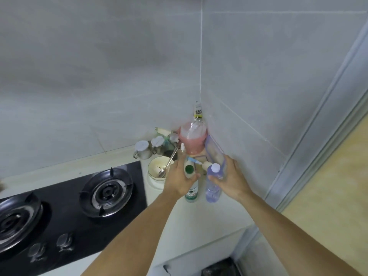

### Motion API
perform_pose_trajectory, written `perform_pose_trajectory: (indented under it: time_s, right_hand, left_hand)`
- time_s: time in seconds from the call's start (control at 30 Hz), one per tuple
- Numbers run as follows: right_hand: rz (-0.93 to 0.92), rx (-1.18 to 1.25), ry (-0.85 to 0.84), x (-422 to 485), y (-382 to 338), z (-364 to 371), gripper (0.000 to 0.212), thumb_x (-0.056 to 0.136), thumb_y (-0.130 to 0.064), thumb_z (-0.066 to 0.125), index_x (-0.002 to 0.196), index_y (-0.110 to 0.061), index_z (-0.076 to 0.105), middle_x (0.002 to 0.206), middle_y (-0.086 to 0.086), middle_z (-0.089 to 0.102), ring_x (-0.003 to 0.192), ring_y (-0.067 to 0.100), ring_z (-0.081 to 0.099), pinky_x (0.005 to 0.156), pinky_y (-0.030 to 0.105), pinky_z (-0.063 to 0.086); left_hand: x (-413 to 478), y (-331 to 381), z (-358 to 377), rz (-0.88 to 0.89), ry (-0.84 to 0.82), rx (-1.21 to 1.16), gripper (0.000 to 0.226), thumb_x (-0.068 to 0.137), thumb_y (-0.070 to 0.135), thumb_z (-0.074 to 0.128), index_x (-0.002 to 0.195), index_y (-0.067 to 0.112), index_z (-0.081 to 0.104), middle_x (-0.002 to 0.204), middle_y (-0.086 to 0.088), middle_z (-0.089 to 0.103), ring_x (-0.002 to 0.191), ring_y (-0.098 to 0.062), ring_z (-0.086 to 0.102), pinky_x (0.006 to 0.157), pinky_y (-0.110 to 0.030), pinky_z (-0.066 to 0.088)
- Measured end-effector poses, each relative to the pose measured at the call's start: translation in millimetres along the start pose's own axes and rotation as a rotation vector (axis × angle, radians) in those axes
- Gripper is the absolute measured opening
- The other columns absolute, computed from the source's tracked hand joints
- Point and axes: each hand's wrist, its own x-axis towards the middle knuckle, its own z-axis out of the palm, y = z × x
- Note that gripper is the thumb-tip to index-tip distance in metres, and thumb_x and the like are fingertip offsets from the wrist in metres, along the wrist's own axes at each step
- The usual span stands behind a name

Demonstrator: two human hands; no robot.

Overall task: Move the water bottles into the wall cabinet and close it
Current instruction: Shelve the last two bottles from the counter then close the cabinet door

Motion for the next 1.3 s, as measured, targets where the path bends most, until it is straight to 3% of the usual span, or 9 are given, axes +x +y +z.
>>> perform_pose_trajectory:
  time_s: [0.1,0.23,0.37,0.43,0.57,0.7,1.07,1.2,1.3]
  right_hand:
    - [0.041,-0.011,-0.074,8.7,16.0,10.9,0.092,0.082,-0.032,0.086,0.156,-0.023,0.032,0.135,-0.007,0.04,0.123,0.013,0.047,0.096,0.027,0.042]
    - [0.091,-0.018,-0.111,21.7,29.0,29.4,0.076,0.078,-0.028,0.08,0.144,-0.031,0.042,0.132,-0.008,0.056,0.115,0.025,0.063,0.094,0.039,0.054]
    - [0.101,-0.031,-0.141,33.4,47.6,43.2,0.051,0.092,-0.024,0.067,0.14,-0.02,0.049,0.104,0.0,0.059,0.086,0.025,0.062,0.067,0.027,0.049]
    - [0.14,0.004,-0.119,37.1,54.6,49.8,0.067,0.092,-0.029,0.074,0.15,-0.029,0.039,0.11,-0.006,0.061,0.091,0.018,0.062,0.075,0.025,0.05]
    - [0.21,0.118,-0.086,39.7,66.6,60.0,0.081,0.07,-0.046,0.08,0.141,-0.043,0.041,0.119,-0.009,0.068,0.105,0.024,0.07,0.092,0.047,0.057]
    - [0.232,0.161,-0.069,46.3,73.1,63.9,0.066,0.074,-0.03,0.089,0.127,-0.034,0.05,0.112,-0.013,0.065,0.108,0.019,0.067,0.095,0.039,0.054]
    - [0.357,0.386,0.042,43.6,72.6,81.8,0.068,0.071,-0.001,0.09,0.131,-0.018,0.064,0.116,0.001,0.073,0.108,0.026,0.068,0.09,0.034,0.052]
    - [0.341,0.362,0.057,35.7,55.2,70.5,0.068,0.061,-0.025,0.091,0.124,-0.027,0.067,0.111,-0.003,0.076,0.103,0.025,0.072,0.092,0.043,0.059]
    - [0.212,0.308,0.053,37.8,30.3,54.8,0.073,0.053,-0.039,0.09,0.122,-0.032,0.066,0.107,-0.01,0.076,0.098,0.019,0.073,0.088,0.04,0.059]
  left_hand:
    - [5.9,-11.8,19.0,-0.107,-0.031,-0.031,0.097,0.08,0.038,0.081,0.157,0.024,0.025,0.144,-0.006,0.052,0.13,-0.028,0.05,0.103,-0.032,0.041]
    - [11.3,-20.8,37.4,-0.243,-0.052,-0.075,0.105,0.072,0.028,0.084,0.155,0.028,0.019,0.131,-0.006,0.062,0.115,-0.031,0.062,0.09,-0.041,0.055]
    - [11.3,-36.6,55.8,-0.331,-0.076,-0.101,0.101,0.079,0.023,0.081,0.157,0.023,0.017,0.134,-0.004,0.063,0.118,-0.03,0.062,0.089,-0.032,0.051]
    - [12.3,-43.5,61.6,-0.339,-0.084,-0.073,0.09,0.084,0.027,0.078,0.155,0.021,0.024,0.138,-0.004,0.06,0.123,-0.029,0.059,0.097,-0.035,0.049]
    - [16.8,-49.1,71.6,-0.357,-0.081,-0.066,0.067,0.084,0.027,0.076,0.14,0.022,0.04,0.131,-0.003,0.062,0.118,-0.029,0.061,0.093,-0.035,0.049]
    - [24.8,-48.9,79.8,-0.423,-0.059,-0.14,0.067,0.08,0.022,0.077,0.136,0.024,0.04,0.119,-0.003,0.064,0.104,-0.028,0.064,0.078,-0.031,0.049]
    - [27.0,-48.0,74.4,-0.57,-0.048,-0.298,0.06,0.077,0.017,0.084,0.125,0.02,0.049,0.114,-0.003,0.064,0.098,-0.023,0.06,0.083,-0.034,0.049]
    - [14.8,-38.8,58.3,-0.521,-0.015,-0.26,0.053,0.074,0.025,0.083,0.119,0.024,0.054,0.111,-0.001,0.068,0.102,-0.025,0.066,0.09,-0.039,0.054]
    - [11.4,-20.6,28.6,-0.463,0.043,-0.222,0.049,0.069,0.029,0.084,0.109,0.028,0.055,0.104,0.001,0.071,0.099,-0.024,0.068,0.086,-0.037,0.055]
